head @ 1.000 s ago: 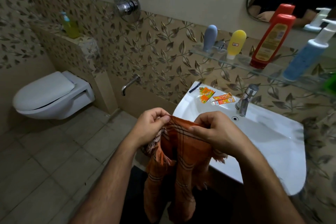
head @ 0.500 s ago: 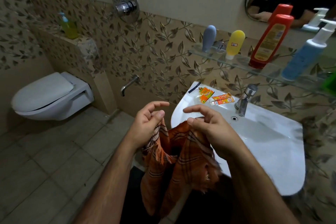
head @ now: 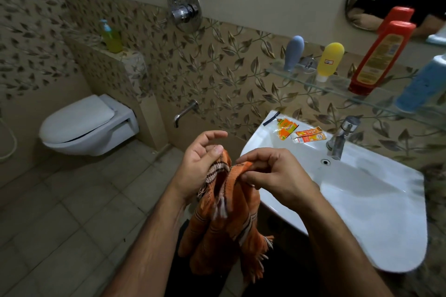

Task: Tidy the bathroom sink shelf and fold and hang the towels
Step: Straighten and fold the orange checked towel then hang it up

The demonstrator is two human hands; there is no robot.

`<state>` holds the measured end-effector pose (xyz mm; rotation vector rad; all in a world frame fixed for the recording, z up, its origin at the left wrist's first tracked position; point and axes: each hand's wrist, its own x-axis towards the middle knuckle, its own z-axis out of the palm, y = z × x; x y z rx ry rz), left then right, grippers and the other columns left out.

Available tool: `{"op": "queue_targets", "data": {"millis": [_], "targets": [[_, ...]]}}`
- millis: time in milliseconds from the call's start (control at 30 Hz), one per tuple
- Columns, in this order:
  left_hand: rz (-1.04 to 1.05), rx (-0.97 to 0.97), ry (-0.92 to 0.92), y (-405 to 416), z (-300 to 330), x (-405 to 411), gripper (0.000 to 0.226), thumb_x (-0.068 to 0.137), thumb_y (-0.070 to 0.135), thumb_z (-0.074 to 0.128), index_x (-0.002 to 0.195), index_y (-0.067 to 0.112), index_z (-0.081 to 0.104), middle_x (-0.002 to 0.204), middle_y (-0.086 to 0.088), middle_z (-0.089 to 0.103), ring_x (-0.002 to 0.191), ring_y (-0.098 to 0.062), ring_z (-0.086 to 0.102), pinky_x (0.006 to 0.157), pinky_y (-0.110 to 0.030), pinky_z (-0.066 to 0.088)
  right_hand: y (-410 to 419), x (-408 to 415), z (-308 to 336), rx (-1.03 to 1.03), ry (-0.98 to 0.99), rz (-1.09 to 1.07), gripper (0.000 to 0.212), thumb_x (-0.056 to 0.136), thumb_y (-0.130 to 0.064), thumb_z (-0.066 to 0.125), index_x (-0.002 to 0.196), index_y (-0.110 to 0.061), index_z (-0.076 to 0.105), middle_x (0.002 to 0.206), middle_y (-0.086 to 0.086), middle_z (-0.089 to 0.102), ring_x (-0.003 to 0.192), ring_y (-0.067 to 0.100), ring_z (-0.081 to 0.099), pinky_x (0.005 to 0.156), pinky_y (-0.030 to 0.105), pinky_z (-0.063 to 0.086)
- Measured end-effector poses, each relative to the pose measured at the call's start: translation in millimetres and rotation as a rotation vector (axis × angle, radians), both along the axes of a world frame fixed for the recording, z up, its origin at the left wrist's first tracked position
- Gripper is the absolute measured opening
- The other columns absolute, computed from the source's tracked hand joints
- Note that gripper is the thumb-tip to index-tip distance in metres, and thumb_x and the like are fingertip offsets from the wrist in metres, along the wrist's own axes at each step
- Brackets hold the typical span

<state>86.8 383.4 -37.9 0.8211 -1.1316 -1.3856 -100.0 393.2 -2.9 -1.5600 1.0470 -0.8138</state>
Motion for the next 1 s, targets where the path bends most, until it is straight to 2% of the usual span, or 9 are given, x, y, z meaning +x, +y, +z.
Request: {"op": "queue_targets", "data": {"millis": [100, 300, 433, 500, 633, 733, 833, 867, 1000], "targets": [[0.001, 0.020, 0.060, -1.6, 0.6, 0.7, 0.029, 0.088, 0.011, 0.052, 0.117, 0.009, 0.055, 0.053, 0.001, 0.047, 0.043, -0.006, 0.045, 0.046, -0.019, 0.042, 0.4, 1.4, 2.3, -0.108, 0.128, -0.001, 0.036, 0.082, 0.006, 0.066, 0.087, -0.028, 0.074, 0.078, -0.006, 0.076, 0.069, 0.005, 0.070, 0.068, 0.021, 0.050], [-0.022, 0.035, 0.092, -3.8, 1.4, -0.6, 0.024, 0.088, 0.012, 0.054, 0.109, 0.016, 0.063, 0.058, -0.007, 0.049, 0.047, -0.012, 0.048, 0.048, -0.023, 0.044, 0.1, 3.0, 3.1, -0.311, 0.256, -0.070, 0.011, 0.082, -0.027, 0.065, 0.073, -0.028, 0.072, 0.067, -0.008, 0.072, 0.062, 0.007, 0.067, 0.060, 0.032, 0.055], [-0.060, 0.024, 0.019, -2.3, 2.8, 0.1, 0.024, 0.092, 0.009, 0.053, 0.115, 0.014, 0.059, 0.061, -0.004, 0.053, 0.052, -0.011, 0.051, 0.052, -0.023, 0.046, -2.0, 1.6, -0.1, -0.442, 0.313, -0.033, 0.026, 0.080, -0.041, 0.057, 0.067, -0.020, 0.065, 0.076, -0.007, 0.059, 0.074, 0.010, 0.056, 0.063, 0.026, 0.044], [-0.097, 0.020, -0.032, 0.0, 4.3, -0.8, 0.024, 0.096, 0.005, 0.050, 0.119, 0.013, 0.055, 0.064, 0.000, 0.057, 0.056, -0.009, 0.055, 0.056, -0.022, 0.048, -3.2, 4.2, -1.2, -0.371, 0.231, 0.002, 0.023, 0.080, -0.037, 0.056, 0.066, -0.019, 0.060, 0.081, -0.004, 0.059, 0.077, 0.012, 0.056, 0.067, 0.026, 0.045], [-0.152, 0.033, -0.063, 2.5, 6.9, -4.0, 0.034, 0.090, 0.013, 0.056, 0.123, 0.017, 0.051, 0.073, -0.001, 0.059, 0.063, -0.010, 0.058, 0.060, -0.022, 0.051, -2.2, 11.5, -6.2, -0.142, 0.054, -0.016, 0.024, 0.093, -0.026, 0.059, 0.079, -0.007, 0.062, 0.067, 0.002, 0.061, 0.064, 0.010, 0.056, 0.060, 0.028, 0.045], [-0.190, 0.037, -0.062, 1.6, 6.3, -3.1, 0.041, 0.089, 0.013, 0.057, 0.129, 0.021, 0.050, 0.079, -0.006, 0.057, 0.067, -0.013, 0.057, 0.065, -0.025, 0.051, -1.6, 14.6, -13.9, -0.043, -0.084, -0.057, 0.007, 0.094, -0.014, 0.063, 0.092, -0.007, 0.064, 0.068, 0.013, 0.062, 0.066, 0.019, 0.060, 0.062, 0.033, 0.049], [-0.224, 0.028, -0.066, 2.6, 5.2, -0.3, 0.050, 0.090, 0.010, 0.058, 0.137, 0.023, 0.046, 0.078, -0.005, 0.054, 0.067, -0.013, 0.054, 0.065, -0.026, 0.049, -3.4, 14.9, -18.3, 0.163, -0.258, -0.012, 0.036, 0.088, -0.016, 0.068, 0.122, -0.014, 0.057, 0.070, 0.014, 0.066, 0.071, 0.030, 0.063, 0.069, 0.038, 0.050], [-0.229, 0.021, -0.080, 3.0, 5.5, 0.7, 0.054, 0.089, 0.009, 0.059, 0.139, 0.023, 0.044, 0.076, -0.003, 0.054, 0.066, -0.012, 0.055, 0.065, -0.025, 0.050, -4.3, 14.0, -18.8, 0.192, -0.258, 0.008, 0.040, 0.085, -0.020, 0.069, 0.123, -0.011, 0.057, 0.073, 0.016, 0.068, 0.075, 0.032, 0.065, 0.073, 0.040, 0.052], [-0.165, 0.040, -0.213, 0.9, 10.7, 3.5, 0.058, 0.080, 0.011, 0.073, 0.132, 0.023, 0.051, 0.073, 0.000, 0.062, 0.070, -0.014, 0.063, 0.069, -0.027, 0.053, -9.4, 8.5, -17.6, 0.129, -0.111, -0.037, 0.014, 0.089, -0.019, 0.069, 0.085, -0.007, 0.066, 0.076, 0.018, 0.069, 0.071, 0.028, 0.065, 0.070, 0.039, 0.052]]}}
